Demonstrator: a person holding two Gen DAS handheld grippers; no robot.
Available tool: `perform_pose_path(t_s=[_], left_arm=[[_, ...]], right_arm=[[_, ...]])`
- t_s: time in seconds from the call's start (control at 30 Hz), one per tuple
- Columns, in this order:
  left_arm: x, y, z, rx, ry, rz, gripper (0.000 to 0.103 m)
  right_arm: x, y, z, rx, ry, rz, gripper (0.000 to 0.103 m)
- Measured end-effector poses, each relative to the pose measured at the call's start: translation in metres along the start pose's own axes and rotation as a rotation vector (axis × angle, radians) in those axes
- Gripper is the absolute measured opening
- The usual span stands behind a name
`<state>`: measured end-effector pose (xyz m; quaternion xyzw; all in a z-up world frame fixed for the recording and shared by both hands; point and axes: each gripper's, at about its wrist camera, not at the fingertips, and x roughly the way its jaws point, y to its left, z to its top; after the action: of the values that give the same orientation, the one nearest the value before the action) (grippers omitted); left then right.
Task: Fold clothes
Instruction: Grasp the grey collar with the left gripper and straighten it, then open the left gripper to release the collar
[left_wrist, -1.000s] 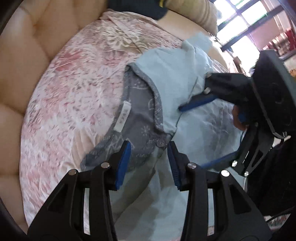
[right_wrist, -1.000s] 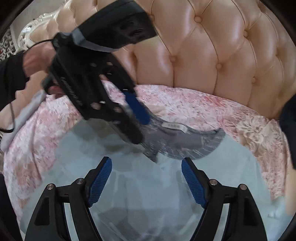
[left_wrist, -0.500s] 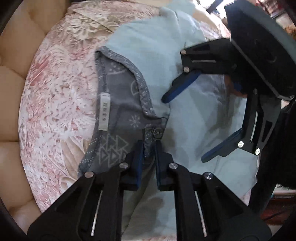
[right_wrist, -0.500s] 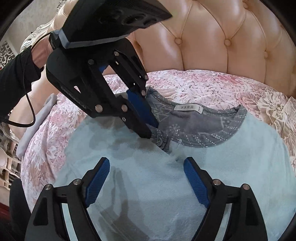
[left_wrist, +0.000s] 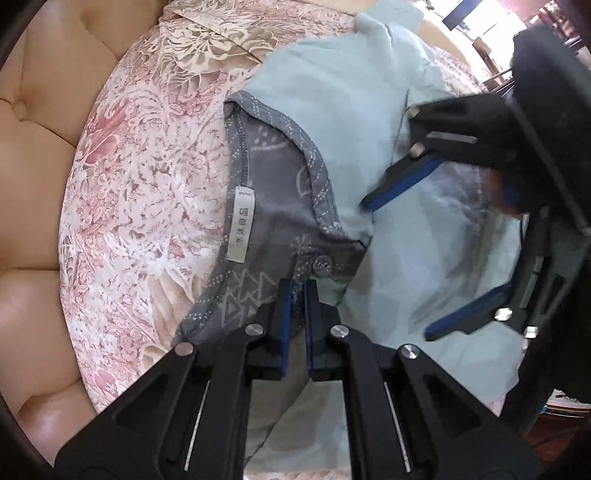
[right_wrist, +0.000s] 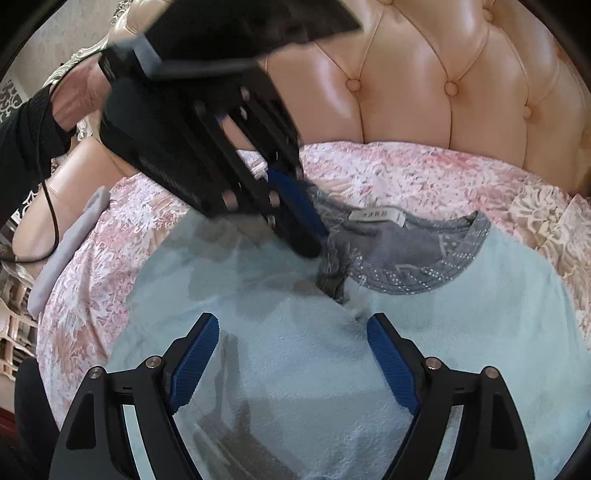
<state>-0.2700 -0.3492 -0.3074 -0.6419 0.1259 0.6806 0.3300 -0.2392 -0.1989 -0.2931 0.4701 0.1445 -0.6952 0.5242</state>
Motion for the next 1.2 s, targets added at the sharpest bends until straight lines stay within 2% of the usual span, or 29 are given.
perform_pose_path(t_s=[0.17,0.27,0.33,0.37,0.43,0.5,0.6,0.63,0.7,0.77,0.83,0.87,0.97,1.0,1.03,1.07,1.1,1.2], left_arm=[[0.001,-0.001,-0.004,-0.021,-0.007,0.031,0.007],[-0.001,0.0,-0.008,-0.049,-0.025,0.063,0.012],[-0.01,0.001,-0.013,-0.086,-0.041,0.083,0.023],[-0.02,0.002,-0.018,-0.111,-0.068,0.092,0.034],[-0.043,0.004,-0.029,-0.172,-0.14,0.109,0.036],[-0.068,0.005,-0.052,-0.299,-0.272,0.132,0.036],[-0.079,-0.01,-0.099,-0.644,-0.469,0.189,0.036],[-0.065,-0.026,-0.116,-0.734,-0.503,0.203,0.036],[-0.045,-0.065,-0.151,-0.817,-0.539,0.225,0.036],[-0.019,-0.096,-0.158,-0.87,-0.491,0.217,0.036],[0.004,-0.11,-0.158,-0.876,-0.419,0.291,0.037],[0.006,-0.116,-0.158,-0.871,-0.416,0.329,0.037],[-0.011,-0.132,-0.148,-0.877,-0.423,0.37,0.037],[-0.014,-0.139,-0.14,-0.856,-0.43,0.412,0.037],[-0.01,-0.143,-0.131,-0.842,-0.405,0.452,0.039],[0.0,-0.143,-0.126,-0.853,-0.362,0.469,0.045],[0.01,-0.141,-0.123,-0.871,-0.333,0.476,0.047],[0.004,-0.139,-0.12,-0.922,-0.31,0.49,0.049]], right_arm=[[-0.033,0.007,-0.012,0.009,0.009,-0.018,0.084],[-0.026,0.0,-0.028,0.05,0.046,0.033,0.084],[-0.02,-0.002,-0.033,0.047,0.053,0.03,0.084],[-0.019,-0.003,-0.033,0.046,0.046,0.033,0.084],[-0.025,-0.005,-0.031,0.066,0.037,0.03,0.084],[-0.036,-0.007,-0.03,0.082,0.021,0.013,0.084],[-0.058,-0.014,-0.037,0.061,0.01,-0.022,0.084],[-0.062,-0.021,-0.042,0.067,0.009,-0.058,0.084],[-0.066,-0.034,-0.052,0.098,0.004,-0.072,0.084],[-0.06,-0.042,-0.061,0.108,0.022,-0.066,0.084],[-0.054,-0.039,-0.067,0.054,0.03,-0.101,0.084],[-0.055,-0.037,-0.067,0.045,0.032,-0.115,0.084],[-0.061,-0.03,-0.063,0.026,0.03,-0.153,0.084],[-0.069,-0.029,-0.062,0.024,-0.003,-0.165,0.084],[-0.077,-0.028,-0.06,0.022,-0.037,-0.176,0.084],[-0.085,-0.027,-0.059,0.02,-0.07,-0.188,0.084],[-0.091,-0.026,-0.058,0.019,-0.094,-0.2,0.084],[-0.069,-0.03,-0.065,0.035,-0.003,-0.241,0.084]])
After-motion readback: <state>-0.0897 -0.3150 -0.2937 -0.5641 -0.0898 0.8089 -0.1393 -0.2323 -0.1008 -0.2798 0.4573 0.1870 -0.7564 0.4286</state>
